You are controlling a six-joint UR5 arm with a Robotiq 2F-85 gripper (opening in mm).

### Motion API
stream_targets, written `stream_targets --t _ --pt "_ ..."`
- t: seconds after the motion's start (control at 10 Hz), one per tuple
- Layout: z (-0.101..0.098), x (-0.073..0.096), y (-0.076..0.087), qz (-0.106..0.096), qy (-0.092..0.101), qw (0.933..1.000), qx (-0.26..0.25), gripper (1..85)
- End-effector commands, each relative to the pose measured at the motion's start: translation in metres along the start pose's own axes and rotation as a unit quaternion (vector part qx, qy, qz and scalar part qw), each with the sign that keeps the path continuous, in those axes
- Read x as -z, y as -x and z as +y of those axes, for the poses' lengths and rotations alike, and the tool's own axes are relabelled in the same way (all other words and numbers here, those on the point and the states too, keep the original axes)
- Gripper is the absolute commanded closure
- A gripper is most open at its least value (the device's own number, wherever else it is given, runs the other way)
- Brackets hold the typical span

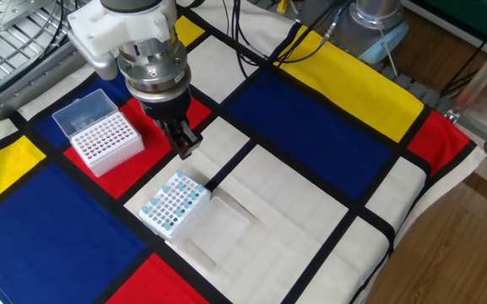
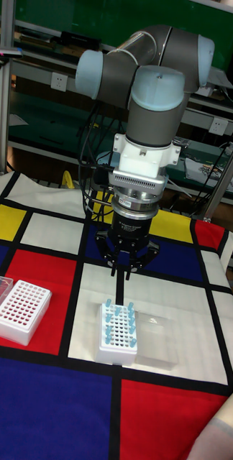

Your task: Transfer all medium pipette tips from one holder to another

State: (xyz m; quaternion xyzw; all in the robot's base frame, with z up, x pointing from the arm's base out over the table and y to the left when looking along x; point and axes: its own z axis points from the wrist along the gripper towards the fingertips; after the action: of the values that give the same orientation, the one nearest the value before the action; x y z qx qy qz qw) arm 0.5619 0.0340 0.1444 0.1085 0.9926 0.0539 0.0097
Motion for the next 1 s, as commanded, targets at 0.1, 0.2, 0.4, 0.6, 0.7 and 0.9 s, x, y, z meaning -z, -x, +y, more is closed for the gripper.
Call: stream_targets --t 0.1,0.2,0.4,0.6,0.7,0.9 --pt "0.0014 -0.0016 -0.0113 0.018 0.009 0.9998 -0.008 55.0" --pt "0.0012 -0.0016 -0.0125 0.020 0.009 0.9997 -0.008 55.7" --pt "0.0006 -0.0019 -0.0134 0.021 0.009 0.9997 -0.006 56.7" --pt "-0.0001 -0.0023 -0.0147 0.022 0.011 0.9997 -0.007 58.0" --pt "-0.0003 -0.0028 -0.0150 0.022 0.012 0.9997 -0.008 58.0" --pt "0.0015 -0.0031 -0.0159 0.023 0.017 0.9995 -0.011 58.7"
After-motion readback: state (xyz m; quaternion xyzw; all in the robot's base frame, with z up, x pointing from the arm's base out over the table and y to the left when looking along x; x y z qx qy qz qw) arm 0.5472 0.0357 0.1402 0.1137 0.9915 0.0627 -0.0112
